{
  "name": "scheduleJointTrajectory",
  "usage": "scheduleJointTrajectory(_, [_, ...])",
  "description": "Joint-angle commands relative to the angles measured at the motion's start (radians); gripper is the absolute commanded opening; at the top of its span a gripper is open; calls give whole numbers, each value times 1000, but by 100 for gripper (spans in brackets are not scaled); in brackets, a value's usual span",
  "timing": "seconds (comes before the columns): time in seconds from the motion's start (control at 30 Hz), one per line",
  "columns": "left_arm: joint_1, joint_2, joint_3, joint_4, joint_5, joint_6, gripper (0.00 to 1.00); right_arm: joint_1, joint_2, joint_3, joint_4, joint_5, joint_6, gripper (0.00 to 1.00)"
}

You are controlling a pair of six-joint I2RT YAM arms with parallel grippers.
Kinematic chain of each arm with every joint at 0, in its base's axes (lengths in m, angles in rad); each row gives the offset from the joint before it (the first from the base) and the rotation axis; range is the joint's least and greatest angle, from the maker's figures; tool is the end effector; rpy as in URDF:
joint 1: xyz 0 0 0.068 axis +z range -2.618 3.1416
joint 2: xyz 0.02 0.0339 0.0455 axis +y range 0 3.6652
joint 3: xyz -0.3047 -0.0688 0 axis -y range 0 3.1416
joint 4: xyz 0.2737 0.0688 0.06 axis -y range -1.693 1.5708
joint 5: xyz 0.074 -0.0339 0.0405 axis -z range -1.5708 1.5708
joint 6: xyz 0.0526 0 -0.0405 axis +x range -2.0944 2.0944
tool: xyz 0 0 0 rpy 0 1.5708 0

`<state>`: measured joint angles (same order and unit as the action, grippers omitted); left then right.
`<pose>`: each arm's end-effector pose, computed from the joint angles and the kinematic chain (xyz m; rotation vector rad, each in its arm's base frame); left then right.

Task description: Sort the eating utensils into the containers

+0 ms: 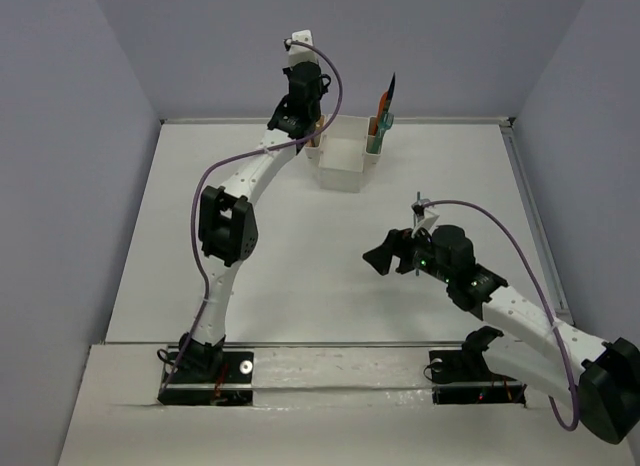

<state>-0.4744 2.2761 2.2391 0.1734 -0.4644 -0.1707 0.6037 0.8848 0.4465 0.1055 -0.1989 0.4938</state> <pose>0.5562 -0.2591 0.4118 -0.1636 1.4426 -0.1950 0.1744 0.1329 0.2464 -0.2522 1.9926 0.9151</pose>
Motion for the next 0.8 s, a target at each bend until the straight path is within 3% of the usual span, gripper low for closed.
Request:
scheduleJointTrajectory(0.0, [20,-3,93,50,-23,63,0,7,31,-6,86,1,-12,92])
scheduleJointTrajectory(0.27, [20,17,19,130,-25,100,0,7,66,-8,105,10,-18,91])
scheduleJointTrajectory(0.77, [20,98,27,204,20,96,0,7,75,-8,106,15,-18,91])
